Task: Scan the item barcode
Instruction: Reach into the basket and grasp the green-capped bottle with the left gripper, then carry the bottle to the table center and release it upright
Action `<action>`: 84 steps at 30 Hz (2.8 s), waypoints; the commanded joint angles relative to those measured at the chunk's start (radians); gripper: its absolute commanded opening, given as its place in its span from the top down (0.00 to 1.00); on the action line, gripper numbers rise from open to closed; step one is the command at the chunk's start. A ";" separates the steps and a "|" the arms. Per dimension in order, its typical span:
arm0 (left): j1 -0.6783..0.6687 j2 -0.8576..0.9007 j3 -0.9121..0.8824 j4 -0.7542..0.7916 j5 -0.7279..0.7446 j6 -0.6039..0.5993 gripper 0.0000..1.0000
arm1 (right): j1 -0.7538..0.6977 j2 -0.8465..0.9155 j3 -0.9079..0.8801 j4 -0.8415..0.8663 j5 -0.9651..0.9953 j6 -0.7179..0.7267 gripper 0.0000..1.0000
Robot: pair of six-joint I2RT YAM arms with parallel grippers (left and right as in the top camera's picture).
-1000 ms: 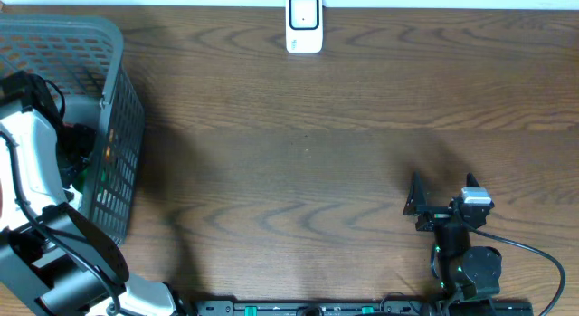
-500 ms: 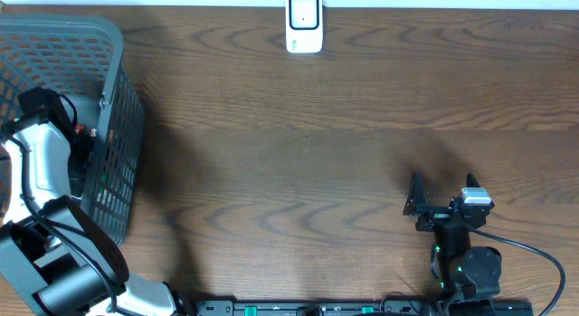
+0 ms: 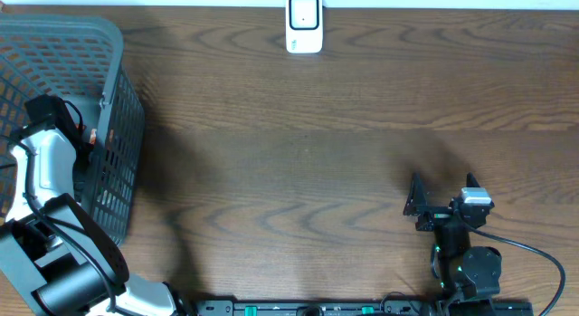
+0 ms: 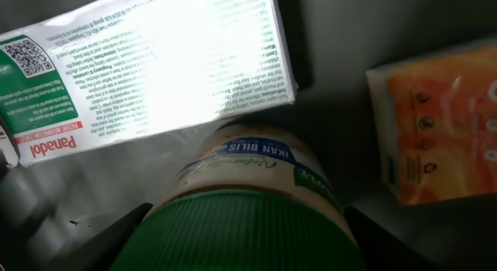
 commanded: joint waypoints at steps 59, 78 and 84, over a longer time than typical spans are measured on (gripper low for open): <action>-0.923 -0.017 0.270 -0.152 0.200 0.550 0.32 | 0.008 -0.003 -0.001 -0.004 0.002 -0.005 0.01; -0.959 0.249 0.265 -0.111 0.203 0.889 0.32 | 0.008 -0.003 -0.001 -0.004 0.002 -0.005 0.01; -0.959 0.254 0.221 -0.040 0.231 0.867 0.28 | 0.008 -0.003 -0.001 -0.004 0.002 -0.005 0.01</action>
